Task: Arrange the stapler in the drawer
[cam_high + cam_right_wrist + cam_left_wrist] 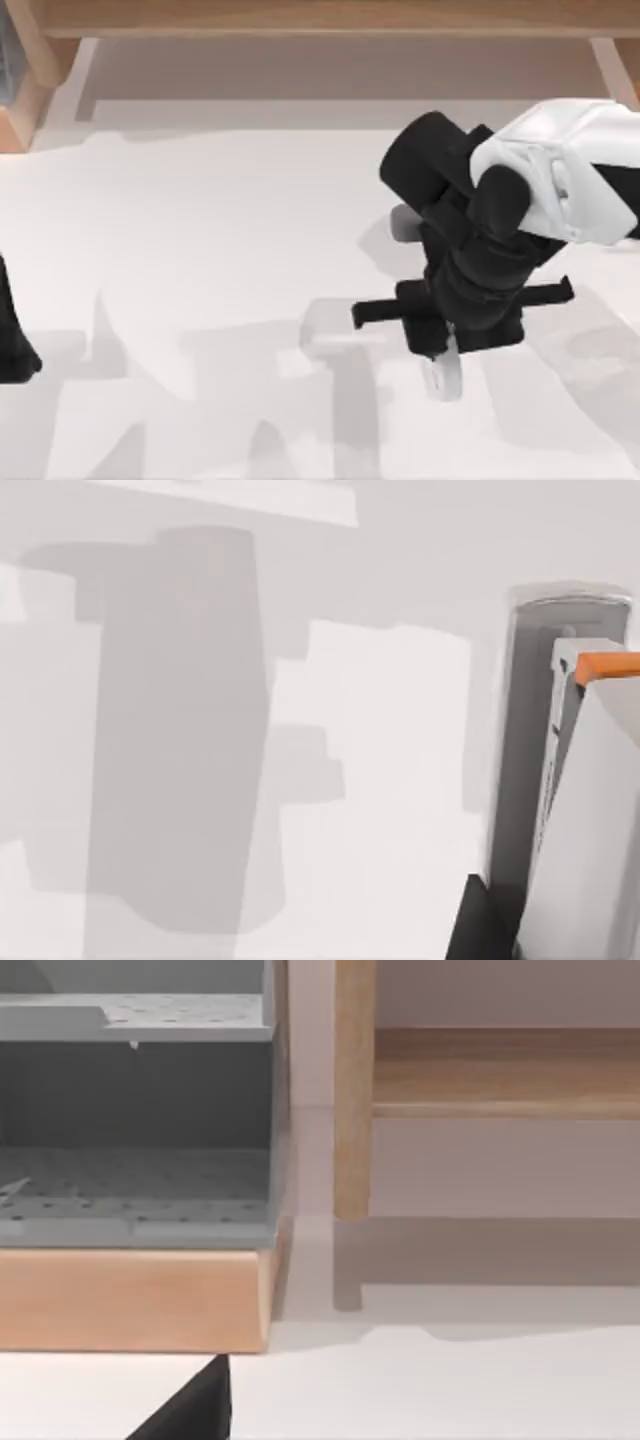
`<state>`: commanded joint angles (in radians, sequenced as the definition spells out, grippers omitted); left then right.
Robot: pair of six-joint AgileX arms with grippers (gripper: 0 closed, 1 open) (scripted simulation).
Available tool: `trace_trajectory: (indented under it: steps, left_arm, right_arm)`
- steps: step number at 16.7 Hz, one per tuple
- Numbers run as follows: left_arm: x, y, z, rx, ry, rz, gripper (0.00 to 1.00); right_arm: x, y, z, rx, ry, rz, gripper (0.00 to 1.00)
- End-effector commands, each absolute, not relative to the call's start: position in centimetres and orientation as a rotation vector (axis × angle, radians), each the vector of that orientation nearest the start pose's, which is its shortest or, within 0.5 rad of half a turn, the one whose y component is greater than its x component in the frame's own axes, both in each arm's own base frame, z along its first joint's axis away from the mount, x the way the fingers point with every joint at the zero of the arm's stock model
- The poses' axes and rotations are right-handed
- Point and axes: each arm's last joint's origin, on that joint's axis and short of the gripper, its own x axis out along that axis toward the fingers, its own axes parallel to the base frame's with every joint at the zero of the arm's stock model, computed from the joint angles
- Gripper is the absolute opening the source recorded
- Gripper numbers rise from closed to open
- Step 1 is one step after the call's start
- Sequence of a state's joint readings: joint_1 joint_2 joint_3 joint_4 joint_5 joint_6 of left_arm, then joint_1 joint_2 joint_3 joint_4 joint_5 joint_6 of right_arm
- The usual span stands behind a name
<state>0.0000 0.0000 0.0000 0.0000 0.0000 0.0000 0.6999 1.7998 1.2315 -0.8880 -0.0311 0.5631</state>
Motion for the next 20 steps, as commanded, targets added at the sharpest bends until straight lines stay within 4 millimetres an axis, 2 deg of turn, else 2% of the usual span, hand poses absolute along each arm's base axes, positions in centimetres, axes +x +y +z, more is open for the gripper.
trace_trajectory:
  steps: [2, 4, 7, 9, 11, 14, 16, 18, 20]
  left_arm:
    - [10.6, -0.1, 16.0, 0.0, 0.0, 0.0, 1.0]
    - [10.6, -0.1, 16.0, 0.0, 0.0, 0.0, 1.0]
    - [10.6, -0.1, 16.0, 0.0, 0.0, 0.0, 1.0]
    - [10.6, -0.1, 16.0, 0.0, 0.0, 0.0, 1.0]
    - [10.6, -0.1, 16.0, 0.0, 0.0, 0.0, 1.0]
    - [10.6, -0.1, 16.0, 0.0, 0.0, 0.0, 1.0]
    - [10.6, -0.1, 16.0, 0.0, 0.0, 0.0, 1.0]
    - [10.6, -0.1, 16.0, 0.0, 0.0, 0.0, 1.0]
    - [10.6, -0.1, 16.0, 0.0, 0.0, 0.0, 1.0]
  right_arm:
    - [29.1, 19.6, 20.2, 0.046, 1.419, 0.18, 0.0]
    - [33.0, 15.9, 22.8, 0.122, 1.337, 0.152, 0.0]
    - [38.0, 8.0, 26.4, 0.2, 1.219, 0.064, 0.0]
    - [40.2, 2.0, 28.1, 0.224, 1.164, -0.012, 0.0]
    - [41.7, -3.9, 28.8, 0.222, 1.139, -0.087, 0.0]
    - [43.3, -11.2, 28.1, 0.184, 1.159, -0.169, 0.0]
    - [44.2, -14.9, 26.4, 0.147, 1.206, -0.191, 0.0]
    - [45.0, -17.2, 24.2, 0.108, 1.277, -0.182, 0.0]
    - [45.9, -18.0, 21.7, 0.069, 1.362, -0.142, 0.0]
